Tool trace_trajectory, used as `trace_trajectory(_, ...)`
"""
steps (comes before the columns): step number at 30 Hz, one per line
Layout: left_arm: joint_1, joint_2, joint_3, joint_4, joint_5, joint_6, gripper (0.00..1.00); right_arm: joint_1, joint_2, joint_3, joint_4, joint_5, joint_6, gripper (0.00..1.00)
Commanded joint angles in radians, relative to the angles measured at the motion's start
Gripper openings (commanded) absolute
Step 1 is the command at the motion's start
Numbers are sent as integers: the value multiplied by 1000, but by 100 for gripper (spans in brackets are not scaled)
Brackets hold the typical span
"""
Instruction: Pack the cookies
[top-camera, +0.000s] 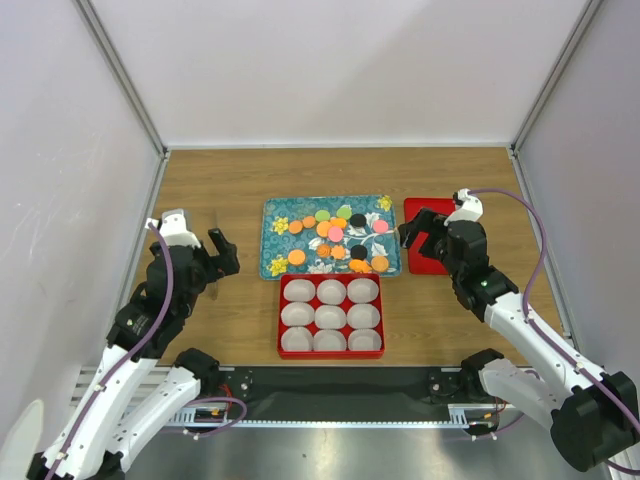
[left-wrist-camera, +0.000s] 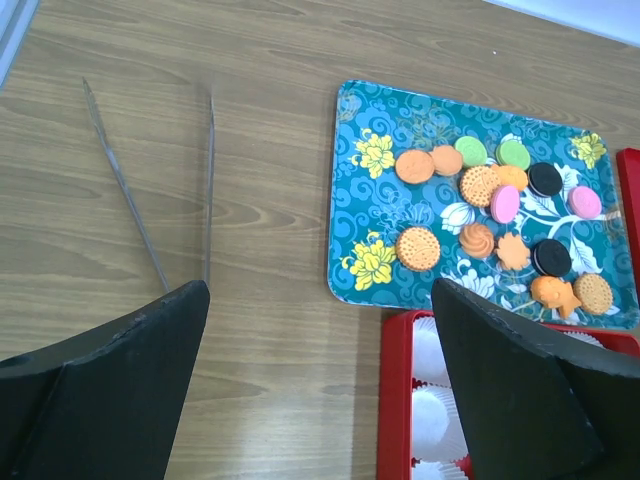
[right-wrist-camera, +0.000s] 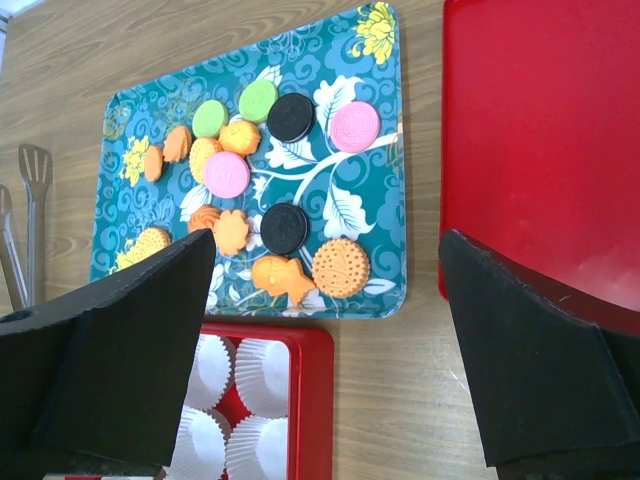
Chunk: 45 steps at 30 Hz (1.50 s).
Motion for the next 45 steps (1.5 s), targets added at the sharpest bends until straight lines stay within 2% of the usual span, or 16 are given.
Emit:
trace_trajectory(1, 6, 5, 1, 2, -33, -5, 100, 0, -19, 23, 30, 18, -26, 100)
trace_trajectory(6, 6, 17, 5, 4, -42, -18, 100, -1, -12, 28, 30, -12, -70, 100)
trace_trajectory(11, 14, 98, 38, 1, -65, -39, 100, -1, 7, 19, 44, -68, -95, 100)
trace_trajectory(13, 48, 140, 63, -15, -66, -42, 100, -1, 13, 7, 58, -87, -104, 100)
trace_trajectory(17, 205, 240, 75, -1, 102, -22, 100, -1, 4, -16, 76, -104, -115, 100)
trace_trajectory(20, 331, 333, 80, 25, 142, 2, 100, -1, -9, -30, 85, -107, -121, 100)
trace_trajectory(29, 474, 631, 100, 102, 200, 62, 100, -15, -13, -39, 90, -136, -129, 100)
trace_trajectory(35, 522, 798, 144, 119, 191, 97, 100, -38, -32, -53, 99, -162, -118, 100)
trace_trajectory(45, 542, 990, 210, 137, 185, 128, 100, -55, -56, -62, 99, -202, -112, 100)
